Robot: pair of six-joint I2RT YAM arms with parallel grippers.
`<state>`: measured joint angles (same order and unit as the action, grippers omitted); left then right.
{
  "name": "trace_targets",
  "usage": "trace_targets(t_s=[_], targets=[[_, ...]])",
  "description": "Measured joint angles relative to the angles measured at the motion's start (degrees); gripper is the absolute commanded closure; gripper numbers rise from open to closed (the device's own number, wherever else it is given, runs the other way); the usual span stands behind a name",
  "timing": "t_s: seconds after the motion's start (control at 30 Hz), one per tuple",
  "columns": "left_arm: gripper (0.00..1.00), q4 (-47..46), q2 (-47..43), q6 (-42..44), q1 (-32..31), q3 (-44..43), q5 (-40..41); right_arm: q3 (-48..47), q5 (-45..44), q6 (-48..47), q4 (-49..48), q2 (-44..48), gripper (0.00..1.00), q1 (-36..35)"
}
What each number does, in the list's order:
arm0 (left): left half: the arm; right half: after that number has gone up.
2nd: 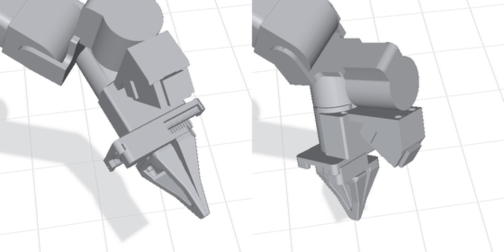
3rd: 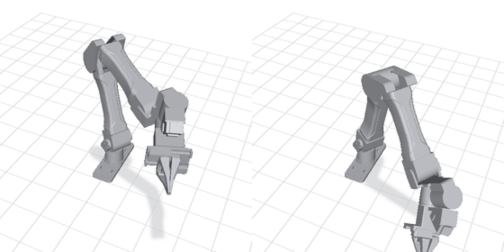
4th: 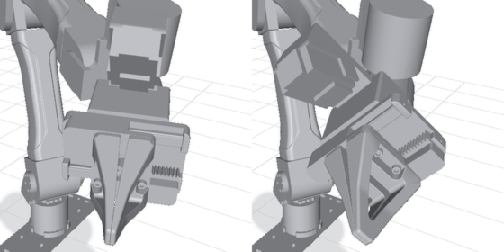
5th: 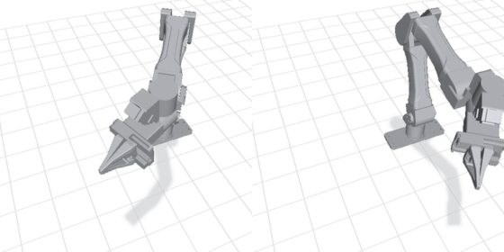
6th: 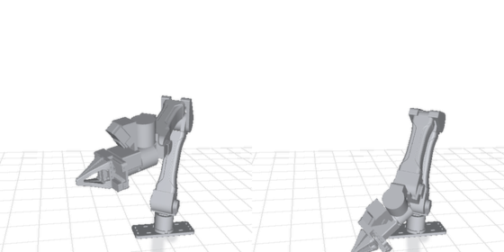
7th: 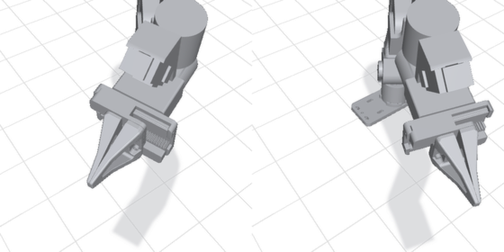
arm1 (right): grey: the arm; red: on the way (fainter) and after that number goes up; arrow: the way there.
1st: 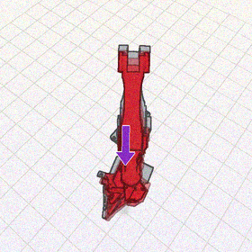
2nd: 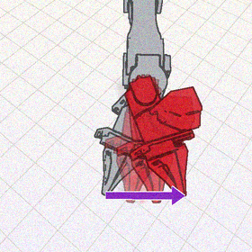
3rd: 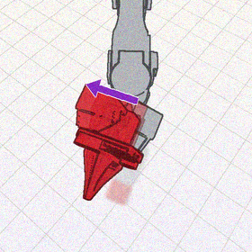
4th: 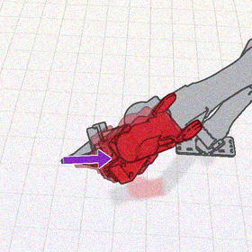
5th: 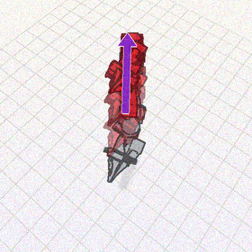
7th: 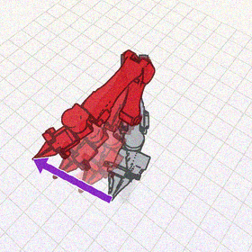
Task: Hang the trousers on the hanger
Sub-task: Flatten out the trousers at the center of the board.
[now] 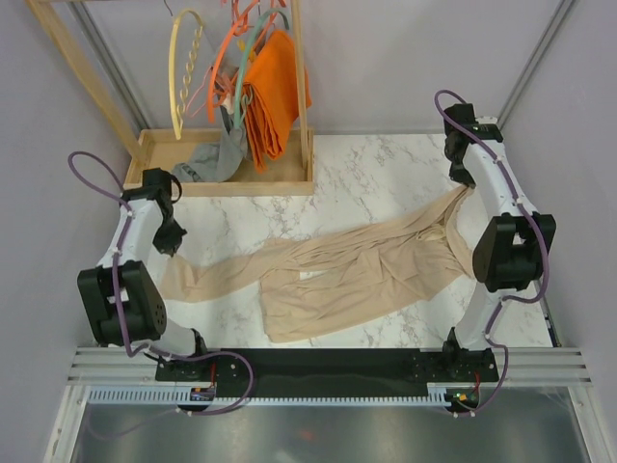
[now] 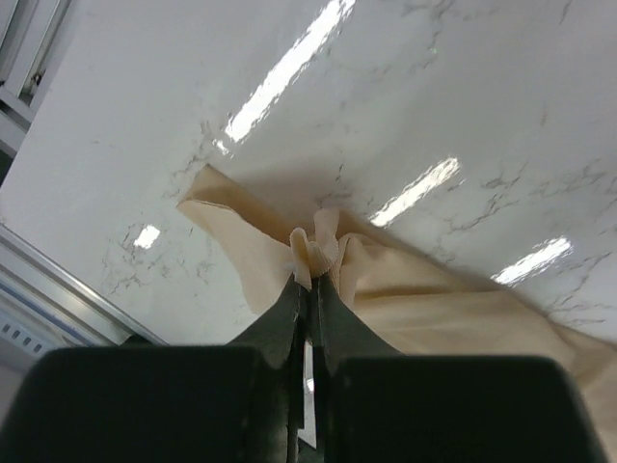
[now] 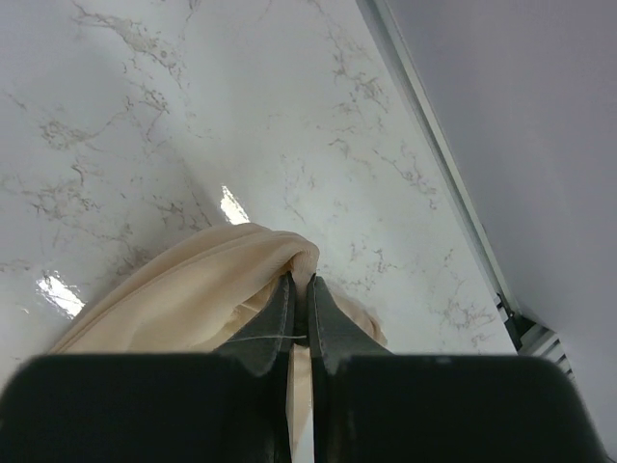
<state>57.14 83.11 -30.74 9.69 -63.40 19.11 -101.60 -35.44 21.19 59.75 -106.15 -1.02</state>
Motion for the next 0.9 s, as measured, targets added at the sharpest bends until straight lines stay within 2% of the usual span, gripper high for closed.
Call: trace_targets(t_s=[0.1,0.33,0.37,0.4,0.43,0.47,0.5,0.53,0.57,0.67,0.73,0.83,0.9], targets=[[0.98,-1.0,4.7,0.0,1.7,-5.2,-0.3,-1.2,1.1,0.0,-0.2,-2.6,1.00,0.0],[0.98,-3.4,17.8,0.0,10.1,-15.1,-1.8,-4.1,2.5,0.0,-0.6,-7.2,1.00,0.0],[0.94,-3.4,19.6,0.1,10.9,-16.2,-2.8,-4.7,2.8,0.0,-0.6,-7.8,1.00,0.0],[0.83,-3.4,21.6,0.2,11.6,-17.5,-3.4,-5.2,3.0,0.0,-0.6,-8.2,1.00,0.0],[0.66,-3.5,23.0,0.6,12.0,-18.6,-4.2,-5.6,3.3,0.0,-0.6,-8.5,1.00,0.0],[0.31,-3.8,24.7,1.2,12.3,-19.9,-5.2,-6.1,3.5,0.0,-0.5,-8.9,1.00,0.0],[0.20,-4.0,25.9,1.7,12.3,-21.2,-6.3,-6.5,3.7,0.0,-0.6,-9.2,1.00,0.0],[0.16,-4.2,27.0,1.7,12.3,-21.6,-6.7,-6.7,3.9,0.0,-0.6,-9.4,1.00,0.0],[0.03,-4.5,27.3,1.9,12.2,-21.7,-7.1,-6.9,4.3,0.0,-0.6,-9.7,1.00,0.0],[0.02,-4.4,26.3,2.1,12.0,-20.9,-7.2,-7.2,5.3,0.0,-0.6,-10.6,1.00,0.0],[0.00,-5.0,23.0,2.1,11.9,-17.4,-7.3,-7.2,5.9,0.0,-0.6,-11.0,1.00,-0.3],[0.03,-4.9,14.3,0.7,11.9,-9.3,-6.5,-7.2,6.8,0.0,-0.6,-11.2,1.00,-0.7],[0.13,-4.5,6.4,-0.9,11.9,-2.9,-6.2,-7.2,7.3,0.0,-0.6,-11.2,1.00,-1.2]])
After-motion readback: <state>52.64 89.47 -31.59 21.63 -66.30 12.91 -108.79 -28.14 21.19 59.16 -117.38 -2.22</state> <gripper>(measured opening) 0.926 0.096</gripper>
